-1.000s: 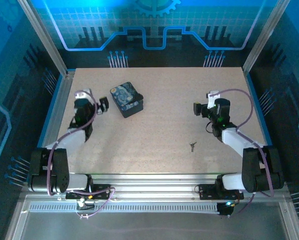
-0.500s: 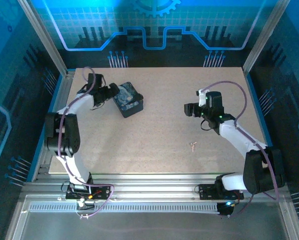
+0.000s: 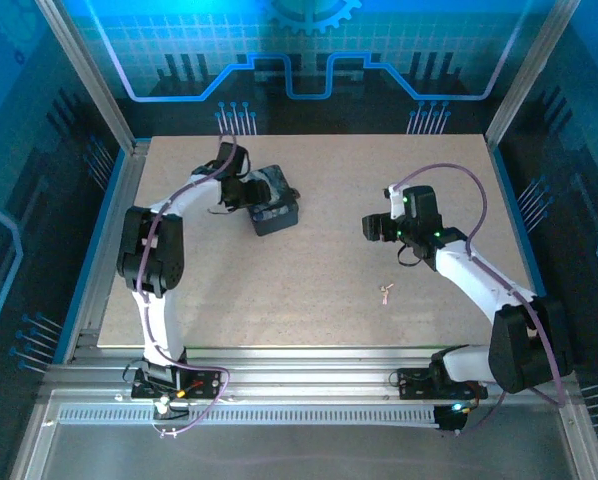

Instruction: Unlock a padlock with a key

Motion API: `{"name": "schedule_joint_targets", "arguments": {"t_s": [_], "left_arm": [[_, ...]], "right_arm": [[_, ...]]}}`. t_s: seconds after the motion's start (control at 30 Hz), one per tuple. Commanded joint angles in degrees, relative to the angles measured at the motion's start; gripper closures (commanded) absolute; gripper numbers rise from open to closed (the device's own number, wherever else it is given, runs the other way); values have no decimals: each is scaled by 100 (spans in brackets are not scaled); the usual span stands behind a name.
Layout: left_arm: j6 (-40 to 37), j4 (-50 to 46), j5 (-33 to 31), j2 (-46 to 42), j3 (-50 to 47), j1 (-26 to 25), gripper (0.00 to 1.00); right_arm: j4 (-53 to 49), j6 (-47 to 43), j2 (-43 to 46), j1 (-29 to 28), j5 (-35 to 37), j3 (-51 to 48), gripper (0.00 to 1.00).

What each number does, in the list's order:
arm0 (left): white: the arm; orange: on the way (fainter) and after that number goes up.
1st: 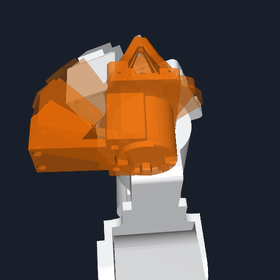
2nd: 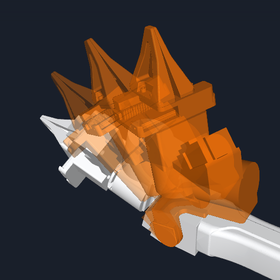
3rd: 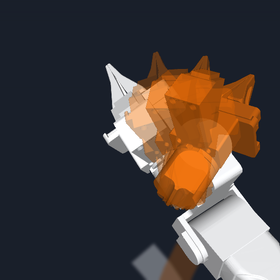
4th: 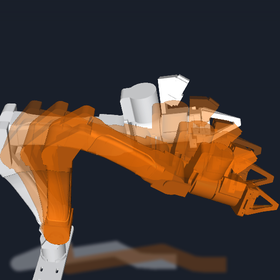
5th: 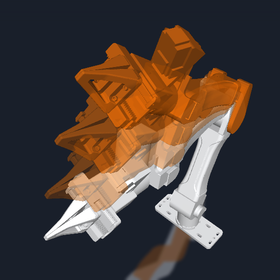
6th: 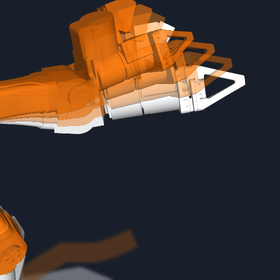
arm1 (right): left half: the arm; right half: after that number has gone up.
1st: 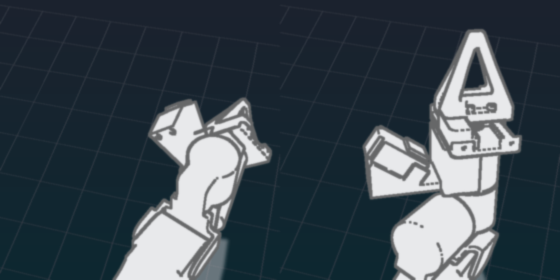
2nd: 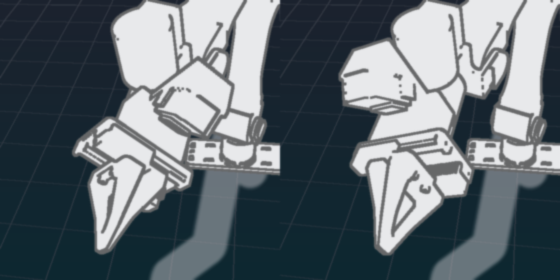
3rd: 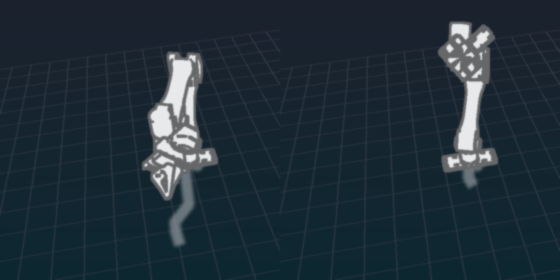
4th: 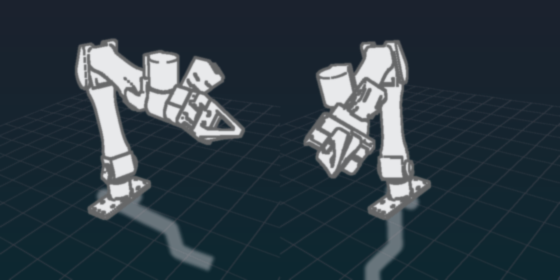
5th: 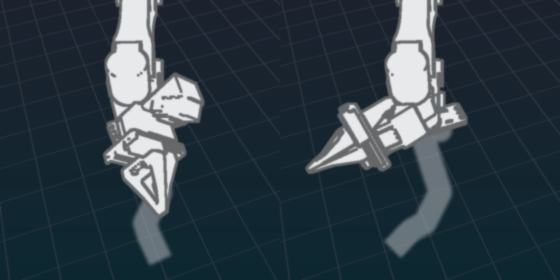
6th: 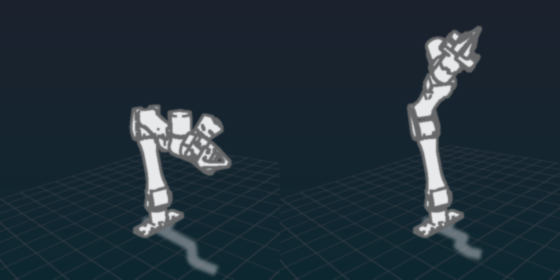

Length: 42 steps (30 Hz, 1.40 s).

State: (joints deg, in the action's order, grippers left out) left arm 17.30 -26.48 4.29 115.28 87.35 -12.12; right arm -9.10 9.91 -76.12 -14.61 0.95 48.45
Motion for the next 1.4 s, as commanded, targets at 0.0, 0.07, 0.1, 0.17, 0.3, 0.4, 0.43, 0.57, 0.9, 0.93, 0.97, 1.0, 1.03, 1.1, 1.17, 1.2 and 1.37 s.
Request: {"name": "schedule_joint_targets", "arguments": {"t_s": [0.0,0.07,0.1,0.17,0.3,0.4,0.43,0.57,0.9,0.93,0.97,1.0,1.03,1.1,1.17,1.2,1.37], "left_arm": [[-1207,-740,547,220,130,-436,34],[-1518,-780,894,214,142,-619,36],[-1651,-793,1045,202,157,-702,36],[-1825,-810,1298,200,201,-891,37],[-1680,-452,1432,40,171,-1117,33],[-1095,21,1513,-235,9,-954,31],[-890,138,1567,-348,-51,-878,30],[-291,426,1555,-845,-341,-534,29],[630,-306,528,-1732,-1124,30,23],[680,-388,414,-1774,-1188,26,23],[729,-428,354,-1802,-1250,25,22],[817,-428,299,-1847,-1340,26,21],[910,-436,256,-1885,-1420,27,21],[1014,-491,207,-1928,-1500,25,21],[1094,-622,117,-1955,-1518,32,21],[1092,-647,86,-1999,-1542,26,21],[991,-664,-169,-2333,-1691,31,21]], "right_arm": [[-136,145,-60,-43,-204,162,17],[-56,239,-219,-42,-360,158,17],[19,305,-301,-45,-456,157,17],[210,475,-474,-54,-671,156,17],[446,922,-891,-132,-1100,352,20],[556,1229,-1172,-350,-1364,402,25],[579,1313,-1255,-472,-1399,404,27],[784,1653,-1509,-940,-1455,351,36],[1368,2485,-2290,-1915,-1450,819,45],[1437,2567,-2387,-2007,-1476,938,45],[1506,2626,-2472,-2089,-1519,1046,45],[1547,2675,-2573,-2173,-1562,1199,44],[1539,2703,-2685,-2247,-1606,1369,44],[1460,2717,-2831,-2337,-1750,1628,43],[1333,2711,-2832,-2331,-1830,1744,41],[1225,2663,-2752,-2306,-1828,1734,40],[215,2270,-1967,-1967,-1699,1412,33]]}}
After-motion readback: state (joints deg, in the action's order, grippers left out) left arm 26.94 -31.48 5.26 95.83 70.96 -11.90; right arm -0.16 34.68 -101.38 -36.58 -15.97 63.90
